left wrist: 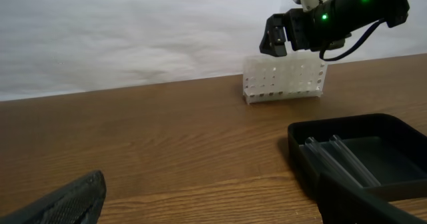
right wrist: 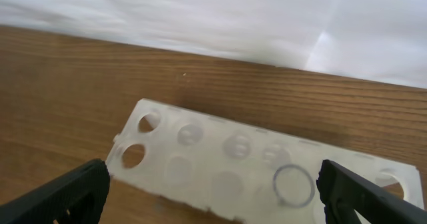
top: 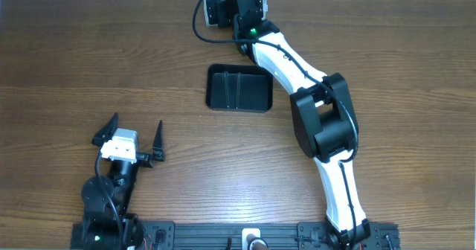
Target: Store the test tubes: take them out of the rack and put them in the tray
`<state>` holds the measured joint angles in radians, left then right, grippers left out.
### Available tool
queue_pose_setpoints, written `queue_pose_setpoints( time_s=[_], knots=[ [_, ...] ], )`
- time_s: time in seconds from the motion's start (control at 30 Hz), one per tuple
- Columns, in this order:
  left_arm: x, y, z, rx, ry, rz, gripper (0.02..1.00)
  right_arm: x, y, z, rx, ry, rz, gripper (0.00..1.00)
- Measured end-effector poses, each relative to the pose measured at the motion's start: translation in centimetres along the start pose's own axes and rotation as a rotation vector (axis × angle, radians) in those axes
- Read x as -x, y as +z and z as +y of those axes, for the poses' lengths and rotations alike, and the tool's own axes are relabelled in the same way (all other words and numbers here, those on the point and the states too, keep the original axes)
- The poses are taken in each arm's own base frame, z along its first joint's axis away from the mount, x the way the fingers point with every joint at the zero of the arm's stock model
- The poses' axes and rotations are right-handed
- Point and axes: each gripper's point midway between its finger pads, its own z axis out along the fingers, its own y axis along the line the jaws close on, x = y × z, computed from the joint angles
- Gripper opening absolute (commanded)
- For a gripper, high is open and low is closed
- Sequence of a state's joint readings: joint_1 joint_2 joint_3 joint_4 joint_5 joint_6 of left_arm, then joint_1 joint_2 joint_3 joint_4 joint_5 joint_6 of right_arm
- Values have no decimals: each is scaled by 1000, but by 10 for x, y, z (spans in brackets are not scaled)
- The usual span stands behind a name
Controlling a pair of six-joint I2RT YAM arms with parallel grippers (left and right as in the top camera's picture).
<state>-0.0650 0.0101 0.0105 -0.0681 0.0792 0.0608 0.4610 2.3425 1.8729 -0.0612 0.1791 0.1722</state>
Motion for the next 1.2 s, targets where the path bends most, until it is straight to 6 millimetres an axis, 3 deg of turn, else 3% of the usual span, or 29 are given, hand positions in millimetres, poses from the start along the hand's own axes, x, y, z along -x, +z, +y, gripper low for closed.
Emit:
queue_pose_setpoints(
  time_s=[0.3,0.67,0.9,1.2],
  knots=[
    [0,0,0,0,0,0,1000,5,0,-7,-37,10,-19,752],
    [0,0,0,0,0,0,998,-7,9,-18,-72,7,1,606],
    [0,0,0,0,0,0,1000,-9,12,-30,-91,15,5,432],
    [0,0,0,0,0,0,1000,-8,12,-30,-90,1,-1,226]
  ],
)
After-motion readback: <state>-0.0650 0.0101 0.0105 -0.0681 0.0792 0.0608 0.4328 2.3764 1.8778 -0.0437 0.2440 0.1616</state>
